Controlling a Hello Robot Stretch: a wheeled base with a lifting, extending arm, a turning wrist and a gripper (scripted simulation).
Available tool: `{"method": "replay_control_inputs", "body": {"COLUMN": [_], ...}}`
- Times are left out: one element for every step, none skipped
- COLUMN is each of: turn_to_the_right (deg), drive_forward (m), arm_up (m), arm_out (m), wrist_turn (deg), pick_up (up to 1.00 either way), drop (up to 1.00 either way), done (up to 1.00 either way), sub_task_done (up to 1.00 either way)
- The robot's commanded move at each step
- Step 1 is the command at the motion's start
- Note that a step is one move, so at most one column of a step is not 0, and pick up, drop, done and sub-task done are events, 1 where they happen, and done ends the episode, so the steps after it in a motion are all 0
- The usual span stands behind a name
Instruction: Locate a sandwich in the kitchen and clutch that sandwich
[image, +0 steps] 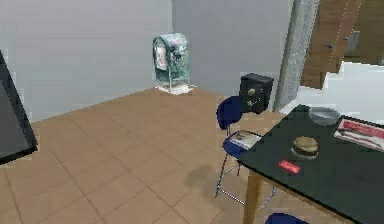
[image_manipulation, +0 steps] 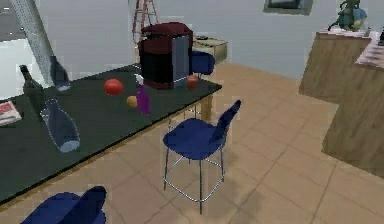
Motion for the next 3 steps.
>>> {"method": "replay_control_inputs", "body": {"turn_to_the_right": [0.0,-15.0,0.0], "drive_forward": [0.75,0.0,0.0], "arm_up": [0.0,0.0,0.5], "arm_out": [0.0,0.0,0.0], "wrist_turn": [0.0,0.0,0.0], "pick_up": [0.0,0.0,0.0], "drop": [0.0,0.0,0.0], "done": [0.0,0.0,0.0], "sub_task_done": [0.0,0.0,0.0]}}
